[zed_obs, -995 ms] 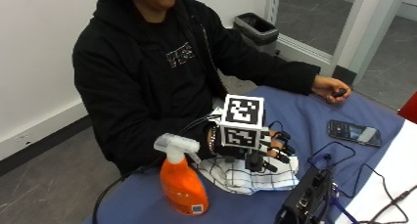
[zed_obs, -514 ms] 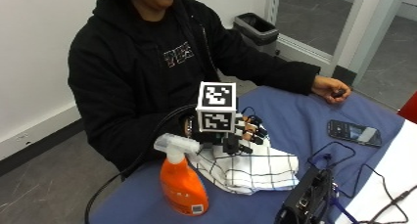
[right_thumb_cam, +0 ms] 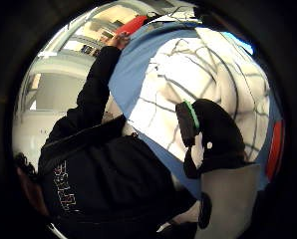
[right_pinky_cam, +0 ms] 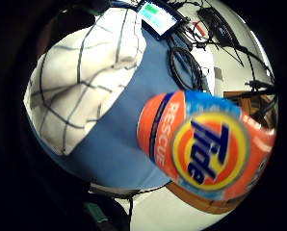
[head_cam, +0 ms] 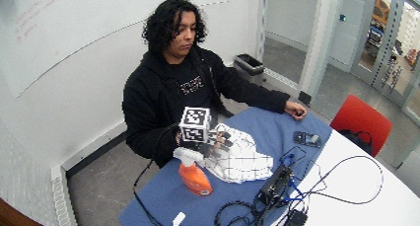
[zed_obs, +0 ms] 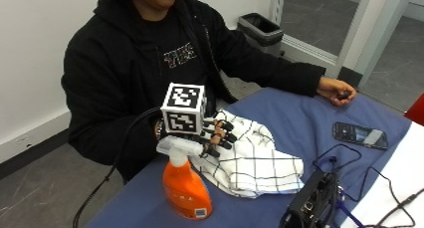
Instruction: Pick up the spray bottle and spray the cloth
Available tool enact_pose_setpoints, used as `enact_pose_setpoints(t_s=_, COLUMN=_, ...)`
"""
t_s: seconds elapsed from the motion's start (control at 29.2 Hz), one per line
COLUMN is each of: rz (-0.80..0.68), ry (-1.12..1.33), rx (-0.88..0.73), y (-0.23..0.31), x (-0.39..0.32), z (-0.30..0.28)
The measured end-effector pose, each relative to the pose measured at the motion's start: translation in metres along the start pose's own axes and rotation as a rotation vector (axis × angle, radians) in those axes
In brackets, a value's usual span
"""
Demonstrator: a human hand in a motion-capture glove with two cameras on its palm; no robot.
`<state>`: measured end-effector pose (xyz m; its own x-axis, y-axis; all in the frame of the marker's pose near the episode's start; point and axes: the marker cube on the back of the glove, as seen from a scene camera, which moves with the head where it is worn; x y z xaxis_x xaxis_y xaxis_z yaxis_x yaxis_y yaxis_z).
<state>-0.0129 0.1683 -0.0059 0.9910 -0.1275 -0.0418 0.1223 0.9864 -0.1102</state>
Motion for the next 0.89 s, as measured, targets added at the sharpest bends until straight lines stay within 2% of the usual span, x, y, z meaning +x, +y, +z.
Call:
enact_pose_setpoints(t_s=0.38, rz=0.148, ry=-0.025, rx=-0.033, y=0.077, x=0.026, z=-0.006)
enact_pose_setpoints(t_s=0.55, rz=0.278, ry=-0.035, rx=0.026, y=0.077, x=0.036, z=-0.013)
enact_pose_setpoints(t_s=0.69, rz=0.294, ry=-0.045, rx=0.005, y=0.117, x=0.065, z=-0.033)
enact_pose_setpoints(t_s=0.89, rz=0.38, ry=-0.034, rx=0.055, y=0.131, x=0.096, z=-0.063)
